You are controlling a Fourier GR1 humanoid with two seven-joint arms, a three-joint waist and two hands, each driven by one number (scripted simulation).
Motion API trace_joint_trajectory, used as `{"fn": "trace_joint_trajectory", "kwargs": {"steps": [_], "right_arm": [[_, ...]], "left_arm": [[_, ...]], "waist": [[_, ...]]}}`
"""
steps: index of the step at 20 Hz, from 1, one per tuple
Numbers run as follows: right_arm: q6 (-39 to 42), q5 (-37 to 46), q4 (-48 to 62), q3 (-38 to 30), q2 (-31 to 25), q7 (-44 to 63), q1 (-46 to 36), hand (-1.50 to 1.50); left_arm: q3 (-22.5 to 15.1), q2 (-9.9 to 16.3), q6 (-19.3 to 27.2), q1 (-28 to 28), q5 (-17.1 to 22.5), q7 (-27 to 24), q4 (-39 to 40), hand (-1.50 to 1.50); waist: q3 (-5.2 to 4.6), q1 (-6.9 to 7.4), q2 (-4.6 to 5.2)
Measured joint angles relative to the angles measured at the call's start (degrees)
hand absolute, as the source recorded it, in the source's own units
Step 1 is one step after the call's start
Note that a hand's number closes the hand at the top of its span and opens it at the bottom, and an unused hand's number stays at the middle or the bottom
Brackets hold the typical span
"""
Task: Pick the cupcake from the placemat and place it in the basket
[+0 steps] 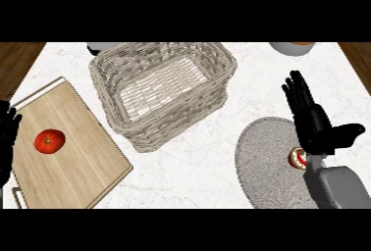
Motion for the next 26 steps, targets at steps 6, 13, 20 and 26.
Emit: {"fn": "trace_joint_trajectory", "kwargs": {"steps": [6, 13, 20, 26], "right_arm": [[-10.4, 12.5, -10.7, 2.9, 2.4, -14.6, -1.5, 1.5], [-26.4, 31.9, -13.6, 0.2, -0.5, -24.2, -2.5, -1.5], [-46.4, 44.8, -12.5, -9.9, 5.5, -22.4, 7.2, -1.5], [-51.3, 53.7, -7.7, -10.1, 12.1, -18.3, 22.9, -1.5]], "left_arm": [[-4.6, 2.8, 0.3, 2.5, -5.8, 4.5, 2.5, 0.0], [-6.4, 5.1, 0.4, 4.6, -8.8, 7.2, 3.2, 0.0], [-5.3, 6.9, 1.7, 7.0, -9.7, 9.2, 2.7, 0.0], [-5.5, 7.1, 2.2, 7.3, -10.4, 10.4, 0.8, 0.0]], "waist": [[-0.55, -2.63, 0.03], [-0.59, -6.64, -0.4], [-0.33, -12.15, -0.09], [-0.45, -11.47, 1.11]]}}
